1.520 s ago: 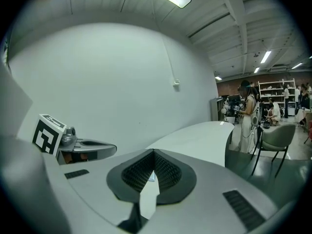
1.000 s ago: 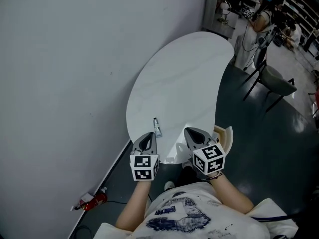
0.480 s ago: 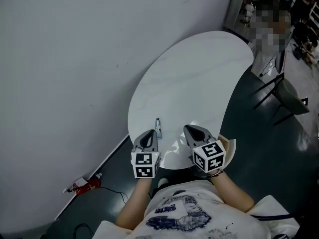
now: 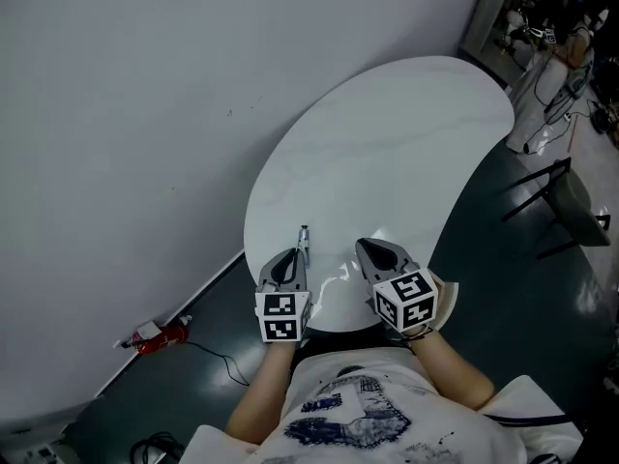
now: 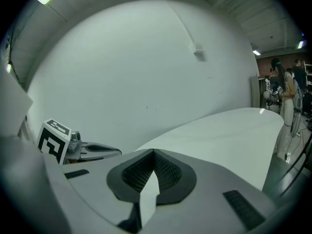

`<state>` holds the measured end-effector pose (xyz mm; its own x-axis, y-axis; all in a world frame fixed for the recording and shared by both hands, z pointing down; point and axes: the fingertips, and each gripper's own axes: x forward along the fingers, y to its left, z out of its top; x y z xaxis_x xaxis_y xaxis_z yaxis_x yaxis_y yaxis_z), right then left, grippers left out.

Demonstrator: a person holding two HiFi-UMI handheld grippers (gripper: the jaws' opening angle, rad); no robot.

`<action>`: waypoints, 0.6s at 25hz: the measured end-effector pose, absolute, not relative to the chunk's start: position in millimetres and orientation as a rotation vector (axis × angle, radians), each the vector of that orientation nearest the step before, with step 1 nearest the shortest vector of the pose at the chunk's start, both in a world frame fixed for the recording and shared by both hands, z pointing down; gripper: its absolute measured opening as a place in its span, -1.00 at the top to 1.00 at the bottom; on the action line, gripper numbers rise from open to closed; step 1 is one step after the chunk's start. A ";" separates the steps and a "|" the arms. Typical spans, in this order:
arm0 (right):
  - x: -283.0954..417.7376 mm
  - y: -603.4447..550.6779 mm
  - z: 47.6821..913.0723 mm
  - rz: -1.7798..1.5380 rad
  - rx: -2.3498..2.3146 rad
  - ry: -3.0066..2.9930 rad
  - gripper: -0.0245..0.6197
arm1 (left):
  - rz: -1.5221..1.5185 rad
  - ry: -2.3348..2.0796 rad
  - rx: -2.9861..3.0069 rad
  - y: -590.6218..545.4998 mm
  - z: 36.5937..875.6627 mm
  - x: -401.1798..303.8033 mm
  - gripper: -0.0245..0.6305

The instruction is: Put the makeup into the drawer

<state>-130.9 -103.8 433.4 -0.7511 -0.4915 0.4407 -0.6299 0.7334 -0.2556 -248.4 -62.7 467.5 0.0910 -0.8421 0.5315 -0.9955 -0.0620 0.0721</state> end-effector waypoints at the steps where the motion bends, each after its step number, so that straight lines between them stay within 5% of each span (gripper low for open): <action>1: -131.0 -106.0 435.7 0.570 0.861 -2.589 0.86 | 0.501 -1.799 1.951 -64.6 471.1 -248.1 0.78; 15: -139.4 -126.7 466.6 0.624 0.764 -2.549 0.86 | 0.566 -1.753 1.858 -86.0 516.8 -250.2 0.51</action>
<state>-139.4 -126.7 466.6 -0.7680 -0.4092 0.4928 -0.5906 0.7501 -0.2975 -250.2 -86.0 516.8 0.0753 -0.7792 0.6223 -0.9959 -0.0278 0.0856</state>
